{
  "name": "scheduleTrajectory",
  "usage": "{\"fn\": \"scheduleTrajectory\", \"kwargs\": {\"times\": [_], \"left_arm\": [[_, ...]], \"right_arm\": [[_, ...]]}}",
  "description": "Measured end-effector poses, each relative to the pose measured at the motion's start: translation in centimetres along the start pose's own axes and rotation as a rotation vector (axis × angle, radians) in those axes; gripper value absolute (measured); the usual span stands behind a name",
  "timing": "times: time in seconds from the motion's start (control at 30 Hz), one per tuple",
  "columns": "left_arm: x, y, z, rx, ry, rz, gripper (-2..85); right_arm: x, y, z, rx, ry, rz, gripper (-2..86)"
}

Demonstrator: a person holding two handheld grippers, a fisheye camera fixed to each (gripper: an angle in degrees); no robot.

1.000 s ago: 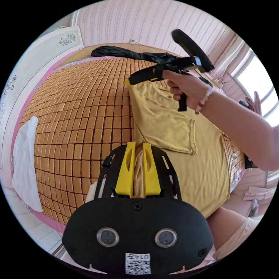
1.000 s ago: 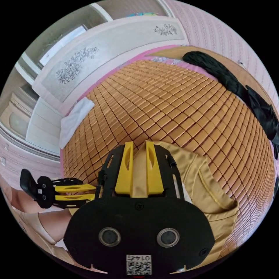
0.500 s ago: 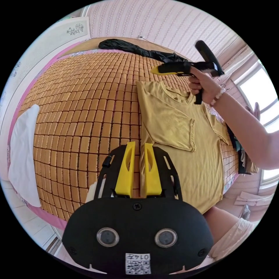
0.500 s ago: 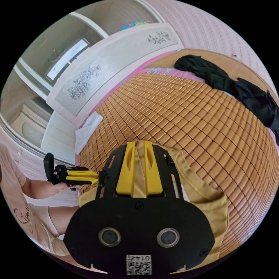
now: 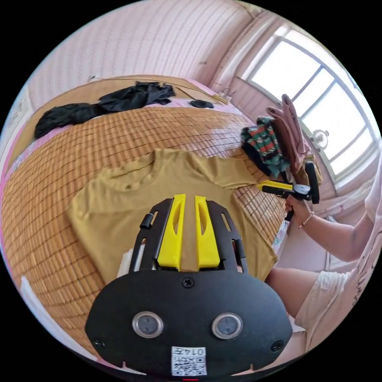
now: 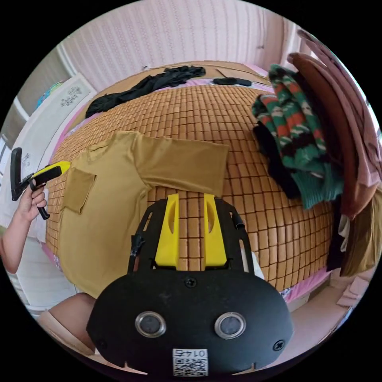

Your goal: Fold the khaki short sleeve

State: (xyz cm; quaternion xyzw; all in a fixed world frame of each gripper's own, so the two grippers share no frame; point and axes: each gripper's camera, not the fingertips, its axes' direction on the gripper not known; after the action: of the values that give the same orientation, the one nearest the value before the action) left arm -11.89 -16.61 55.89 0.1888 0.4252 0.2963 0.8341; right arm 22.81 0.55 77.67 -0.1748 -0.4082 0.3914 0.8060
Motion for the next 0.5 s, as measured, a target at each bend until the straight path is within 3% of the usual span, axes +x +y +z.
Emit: {"fn": "scheduleTrajectory", "kwargs": {"times": [0.27,0.4,0.5], "left_arm": [[10.2,-12.6,20.1,-0.095,0.118,0.232,3.4],[14.8,-14.9,29.0,-0.196,0.063,0.309,5.4],[16.1,-14.1,34.4,-0.318,-0.095,0.363,7.4]], "right_arm": [[6.8,-0.4,-2.7,0.054,-0.134,0.229,8.0],[7.8,-0.6,-3.1,0.043,-0.239,0.249,6.9],[8.9,-0.3,-4.6,0.054,-0.259,0.287,4.2]]}}
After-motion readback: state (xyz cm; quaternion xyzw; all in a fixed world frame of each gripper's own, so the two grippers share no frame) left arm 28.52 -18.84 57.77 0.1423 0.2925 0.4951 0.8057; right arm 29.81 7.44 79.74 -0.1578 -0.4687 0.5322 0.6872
